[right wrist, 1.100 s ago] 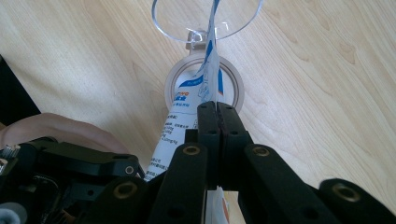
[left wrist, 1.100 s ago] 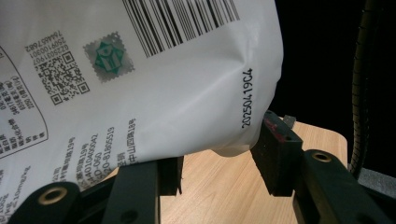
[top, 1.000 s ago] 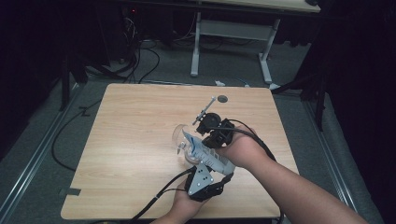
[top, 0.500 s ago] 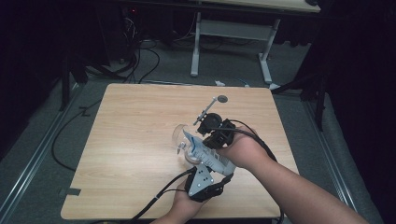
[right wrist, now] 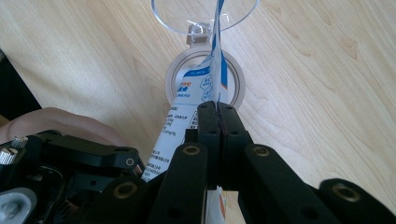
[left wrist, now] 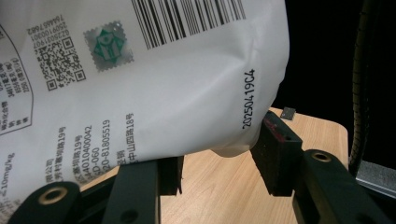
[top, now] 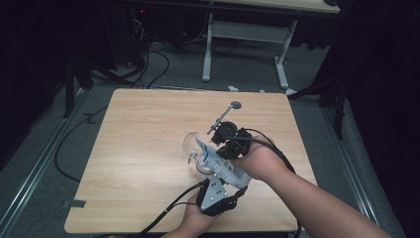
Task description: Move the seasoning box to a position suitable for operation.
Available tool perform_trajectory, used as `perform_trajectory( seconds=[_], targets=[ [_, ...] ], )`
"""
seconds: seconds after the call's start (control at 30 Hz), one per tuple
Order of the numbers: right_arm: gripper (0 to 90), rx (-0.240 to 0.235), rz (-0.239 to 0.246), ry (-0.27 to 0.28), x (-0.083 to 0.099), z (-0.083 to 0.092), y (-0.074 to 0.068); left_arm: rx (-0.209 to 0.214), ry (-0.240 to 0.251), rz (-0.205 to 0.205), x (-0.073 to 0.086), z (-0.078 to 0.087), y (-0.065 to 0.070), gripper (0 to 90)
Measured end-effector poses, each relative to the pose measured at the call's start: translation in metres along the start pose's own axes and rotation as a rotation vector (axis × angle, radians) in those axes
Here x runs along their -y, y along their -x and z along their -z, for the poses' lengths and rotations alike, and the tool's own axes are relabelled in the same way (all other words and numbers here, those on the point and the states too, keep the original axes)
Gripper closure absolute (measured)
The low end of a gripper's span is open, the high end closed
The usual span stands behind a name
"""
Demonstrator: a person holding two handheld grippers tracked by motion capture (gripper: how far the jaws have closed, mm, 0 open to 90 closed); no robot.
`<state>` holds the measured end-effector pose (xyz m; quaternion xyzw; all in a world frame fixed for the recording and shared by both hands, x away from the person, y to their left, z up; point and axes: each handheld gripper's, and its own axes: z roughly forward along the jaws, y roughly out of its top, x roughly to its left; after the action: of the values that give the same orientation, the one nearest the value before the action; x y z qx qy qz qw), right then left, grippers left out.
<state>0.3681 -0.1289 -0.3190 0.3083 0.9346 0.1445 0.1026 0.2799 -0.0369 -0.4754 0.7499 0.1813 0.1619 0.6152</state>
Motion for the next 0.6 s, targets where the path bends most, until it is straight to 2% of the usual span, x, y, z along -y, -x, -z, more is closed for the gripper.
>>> perform_trajectory(
  seconds=[0.23,0.6],
  targets=[
    [89.9,-0.002,-0.004,-0.001,0.0022,0.0003,0.0002,-0.002,-0.015,-0.015,0.0028,0.0007,-0.0001,57.0],
    [89.9,-0.008,-0.007,-0.009,0.0042,0.0004,-0.0004,0.002,-0.022,-0.015,0.0076,0.0004,0.0005,57.0]
  ],
)
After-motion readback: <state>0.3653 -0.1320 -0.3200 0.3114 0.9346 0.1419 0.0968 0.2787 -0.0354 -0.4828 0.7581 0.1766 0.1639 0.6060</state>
